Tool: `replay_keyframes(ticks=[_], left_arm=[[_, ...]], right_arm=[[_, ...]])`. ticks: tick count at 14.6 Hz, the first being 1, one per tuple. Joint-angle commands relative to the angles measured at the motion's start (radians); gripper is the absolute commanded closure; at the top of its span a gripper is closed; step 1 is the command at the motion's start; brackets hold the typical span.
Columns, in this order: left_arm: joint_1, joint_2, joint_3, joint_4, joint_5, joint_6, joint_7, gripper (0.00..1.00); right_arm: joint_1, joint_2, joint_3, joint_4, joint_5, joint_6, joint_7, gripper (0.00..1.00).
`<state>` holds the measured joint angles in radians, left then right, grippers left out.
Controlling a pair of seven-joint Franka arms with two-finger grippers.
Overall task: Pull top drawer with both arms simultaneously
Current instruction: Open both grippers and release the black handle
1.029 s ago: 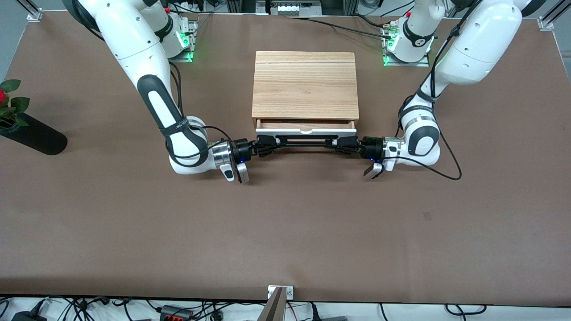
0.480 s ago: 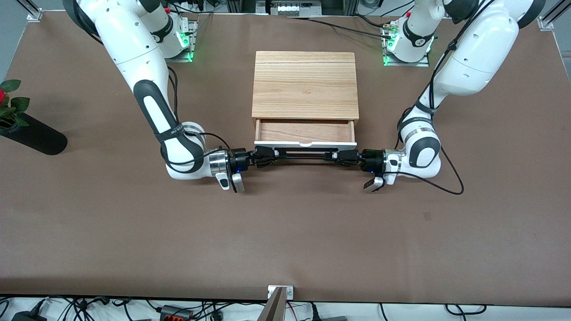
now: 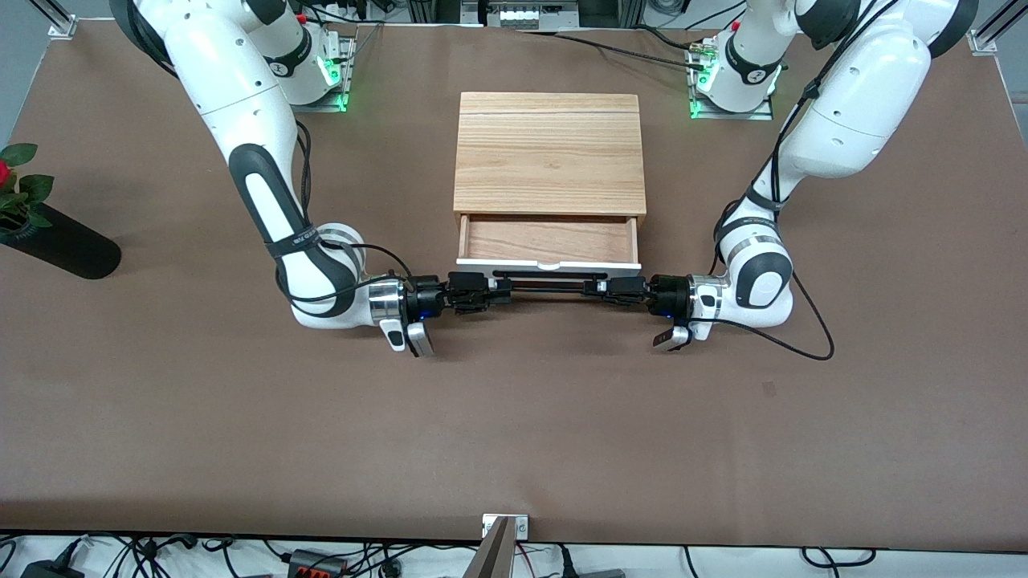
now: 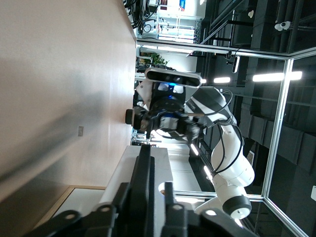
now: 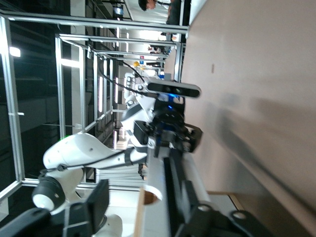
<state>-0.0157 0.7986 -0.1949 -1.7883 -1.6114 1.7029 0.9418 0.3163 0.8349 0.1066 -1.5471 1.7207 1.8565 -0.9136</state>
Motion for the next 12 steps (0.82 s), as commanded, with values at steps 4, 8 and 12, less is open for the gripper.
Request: replay_keyframes(ticks=[4,8,12], left_arm=[[0.006,-0.019,0.008,0.026,0.018,-0.012,-0.067,0.00],[0.011,-0.101,0.080,0.081,0.184,-0.009,-0.196,0.00],[0.011,-0.150,0.132,0.190,0.451,-0.005,-0.381,0.00]], right_arm=[[-0.049,-0.023,0.004,0.054,0.048,0.009,0.221,0.01],[-0.071,-0.056,-0.051,0.149,-0.171,0.000,0.650,0.00],[-0.167,-0.131,-0.064,0.157,-0.364,-0.057,0.811,0.00]])
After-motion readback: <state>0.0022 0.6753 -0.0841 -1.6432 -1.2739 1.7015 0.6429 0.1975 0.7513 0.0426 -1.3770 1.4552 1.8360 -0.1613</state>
